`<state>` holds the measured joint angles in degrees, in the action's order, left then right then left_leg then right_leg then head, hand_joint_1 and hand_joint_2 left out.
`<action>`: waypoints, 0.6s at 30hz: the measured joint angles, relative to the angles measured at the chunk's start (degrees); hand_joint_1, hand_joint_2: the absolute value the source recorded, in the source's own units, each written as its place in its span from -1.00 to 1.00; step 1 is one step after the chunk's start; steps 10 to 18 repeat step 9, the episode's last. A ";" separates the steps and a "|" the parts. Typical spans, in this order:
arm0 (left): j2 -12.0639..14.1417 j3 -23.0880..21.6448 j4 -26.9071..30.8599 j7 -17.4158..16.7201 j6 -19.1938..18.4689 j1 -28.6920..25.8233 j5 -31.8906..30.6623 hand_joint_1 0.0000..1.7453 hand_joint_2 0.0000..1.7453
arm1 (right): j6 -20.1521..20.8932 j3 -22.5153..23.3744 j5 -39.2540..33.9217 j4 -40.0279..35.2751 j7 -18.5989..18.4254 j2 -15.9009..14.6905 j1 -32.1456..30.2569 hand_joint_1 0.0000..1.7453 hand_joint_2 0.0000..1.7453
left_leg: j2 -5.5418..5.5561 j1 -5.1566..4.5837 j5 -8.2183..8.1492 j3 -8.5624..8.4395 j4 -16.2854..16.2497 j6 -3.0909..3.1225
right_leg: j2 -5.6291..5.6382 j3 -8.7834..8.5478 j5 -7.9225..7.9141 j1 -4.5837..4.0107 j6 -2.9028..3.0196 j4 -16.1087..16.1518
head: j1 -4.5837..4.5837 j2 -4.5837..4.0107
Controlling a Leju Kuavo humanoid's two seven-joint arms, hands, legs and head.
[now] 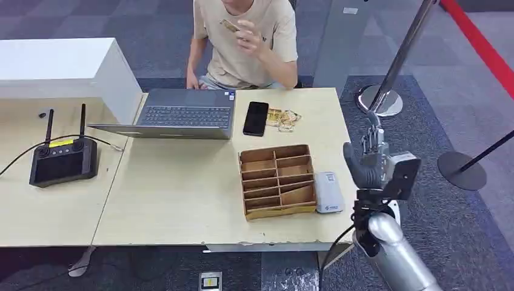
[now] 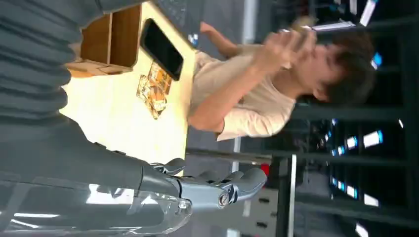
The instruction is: Pass the card to the sensor for recognition and then transmit it.
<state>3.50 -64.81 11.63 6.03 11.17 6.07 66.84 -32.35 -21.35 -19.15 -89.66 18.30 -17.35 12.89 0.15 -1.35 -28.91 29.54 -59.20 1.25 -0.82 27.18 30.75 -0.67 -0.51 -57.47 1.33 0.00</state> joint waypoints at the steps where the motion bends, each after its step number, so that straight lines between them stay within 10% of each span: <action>1: 0.00 0.04 0.00 0.00 0.15 0.01 0.17 -1.00 1.00 | 0.39 0.96 -1.42 -1.49 0.92 0.11 -1.58 -1.00 1.00 | 0.00 0.00 0.00 0.00 0.01 0.00 | 0.01 0.00 0.00 0.00 0.00 0.00 | -0.02 0.00; 3: 0.00 0.26 0.00 0.00 0.33 0.06 0.42 -1.00 1.00 | 1.29 2.40 -3.78 -4.04 2.84 0.37 -4.82 -1.00 1.00 | -0.01 0.00 -0.01 0.00 0.00 0.01 | 0.01 0.01 0.00 0.00 0.00 0.00 | -0.02 0.00; 4: 0.00 0.39 0.00 -0.04 0.42 0.05 0.50 -1.00 1.00 | 1.92 2.95 -4.96 -5.18 3.85 0.66 -6.15 -1.00 -1.00 | -0.03 0.00 -0.01 0.00 0.01 0.01 | 0.01 0.02 0.00 0.00 0.00 0.01 | 0.00 0.00; 18: -0.02 1.20 0.00 -0.68 1.42 0.07 1.27 -1.00 1.00 | 4.72 4.74 -9.00 -9.11 6.83 1.77 -11.49 -1.00 -1.00 | -0.04 0.00 0.00 -0.02 0.02 0.00 | 0.01 0.00 0.00 0.00 0.00 0.01 | 0.00 0.00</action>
